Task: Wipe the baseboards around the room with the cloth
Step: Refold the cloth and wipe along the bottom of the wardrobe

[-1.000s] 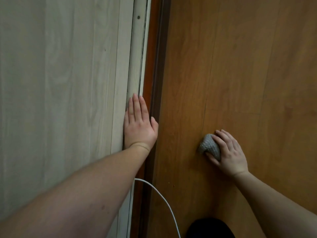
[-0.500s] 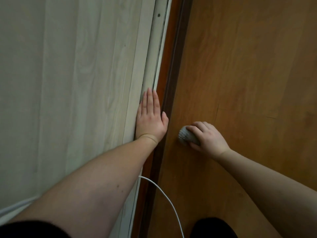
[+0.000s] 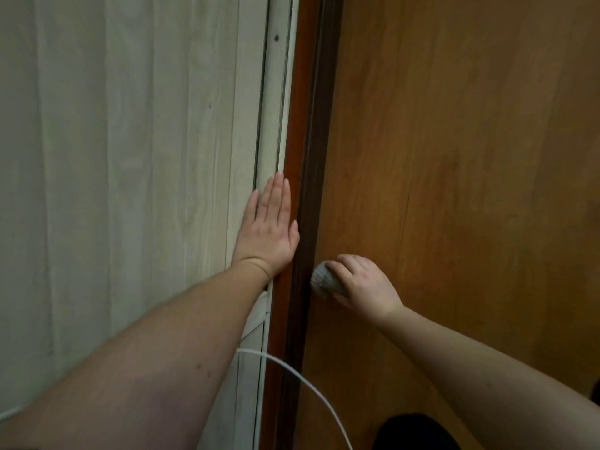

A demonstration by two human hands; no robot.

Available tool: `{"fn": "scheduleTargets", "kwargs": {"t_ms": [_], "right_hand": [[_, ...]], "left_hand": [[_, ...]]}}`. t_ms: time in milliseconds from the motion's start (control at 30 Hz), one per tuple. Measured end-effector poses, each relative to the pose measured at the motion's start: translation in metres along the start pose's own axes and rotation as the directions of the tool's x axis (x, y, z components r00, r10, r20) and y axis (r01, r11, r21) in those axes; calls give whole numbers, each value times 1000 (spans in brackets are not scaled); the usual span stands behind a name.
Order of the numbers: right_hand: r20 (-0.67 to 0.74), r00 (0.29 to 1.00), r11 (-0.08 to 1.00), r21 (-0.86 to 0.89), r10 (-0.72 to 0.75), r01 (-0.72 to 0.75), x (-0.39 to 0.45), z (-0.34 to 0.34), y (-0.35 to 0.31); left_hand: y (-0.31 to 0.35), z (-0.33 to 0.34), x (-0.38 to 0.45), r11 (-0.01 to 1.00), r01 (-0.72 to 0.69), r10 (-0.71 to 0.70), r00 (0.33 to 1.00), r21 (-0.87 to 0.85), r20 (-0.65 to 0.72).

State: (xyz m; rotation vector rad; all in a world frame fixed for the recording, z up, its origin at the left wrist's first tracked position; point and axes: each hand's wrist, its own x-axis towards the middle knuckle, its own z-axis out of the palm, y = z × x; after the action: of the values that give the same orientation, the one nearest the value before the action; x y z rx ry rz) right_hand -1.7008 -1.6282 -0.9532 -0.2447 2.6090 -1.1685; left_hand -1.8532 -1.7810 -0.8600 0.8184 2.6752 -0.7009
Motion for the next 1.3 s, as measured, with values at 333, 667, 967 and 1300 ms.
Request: {"fn": "scheduleTargets", "kwargs": {"t_ms": [333, 667, 967, 1300], "right_hand": [[-2, 999, 998, 54, 41, -41, 12, 17, -19], [-45, 999, 1000, -5, 25, -25, 48, 2, 1], [42, 993, 994, 25, -109, 108, 116, -67, 45], [-212, 955, 946, 290, 208, -142, 165, -105, 67]], "left_hand": [[-1, 1, 1, 998, -19, 17, 999, -61, -37], [0, 0, -1, 995, -36, 34, 999, -97, -14], [-1, 2, 0, 992, -53, 49, 998, -112, -31], [-1, 5, 0, 987, -65, 53, 995, -144, -84]]}}
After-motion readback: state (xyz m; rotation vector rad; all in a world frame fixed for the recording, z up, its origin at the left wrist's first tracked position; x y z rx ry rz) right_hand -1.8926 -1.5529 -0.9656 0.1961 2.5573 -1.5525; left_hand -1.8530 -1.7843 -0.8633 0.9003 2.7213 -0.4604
